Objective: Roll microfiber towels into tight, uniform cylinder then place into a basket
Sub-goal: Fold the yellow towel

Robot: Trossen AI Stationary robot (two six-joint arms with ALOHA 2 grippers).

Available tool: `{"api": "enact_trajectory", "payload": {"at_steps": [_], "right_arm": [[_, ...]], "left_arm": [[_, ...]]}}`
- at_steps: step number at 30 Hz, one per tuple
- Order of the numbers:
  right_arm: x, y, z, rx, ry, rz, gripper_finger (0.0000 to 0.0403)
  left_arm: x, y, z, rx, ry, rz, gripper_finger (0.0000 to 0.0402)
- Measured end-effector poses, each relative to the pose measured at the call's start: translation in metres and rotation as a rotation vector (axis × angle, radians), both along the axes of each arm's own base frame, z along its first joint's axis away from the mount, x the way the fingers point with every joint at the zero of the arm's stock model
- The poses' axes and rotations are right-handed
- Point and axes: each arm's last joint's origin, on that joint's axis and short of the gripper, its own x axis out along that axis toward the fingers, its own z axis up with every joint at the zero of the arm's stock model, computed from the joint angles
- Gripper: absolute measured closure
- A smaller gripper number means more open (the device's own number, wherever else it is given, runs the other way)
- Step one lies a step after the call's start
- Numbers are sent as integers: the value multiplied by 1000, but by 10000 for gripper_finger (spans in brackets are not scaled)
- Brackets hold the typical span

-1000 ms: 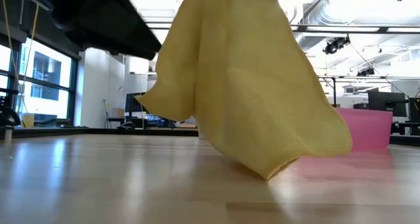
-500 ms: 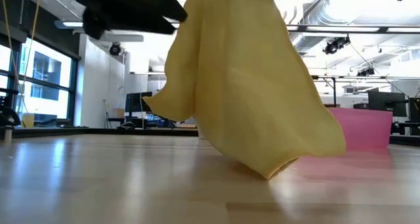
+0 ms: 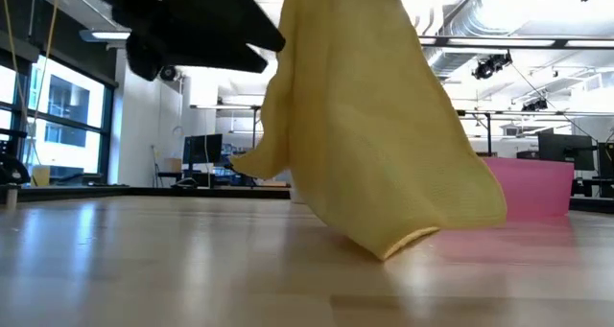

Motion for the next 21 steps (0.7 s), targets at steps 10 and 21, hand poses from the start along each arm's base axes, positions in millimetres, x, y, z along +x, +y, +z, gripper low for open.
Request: {"api": "enact_trajectory", "payload": {"at_steps": [10,21], "right_arm": [[0,0,0,1,0,-1,403],[0,0,0,4,0,0,403]], "left_arm": [[3,-4,-32,-27,41,27,243],[4,-5,-60,78,149,9,266]]}}
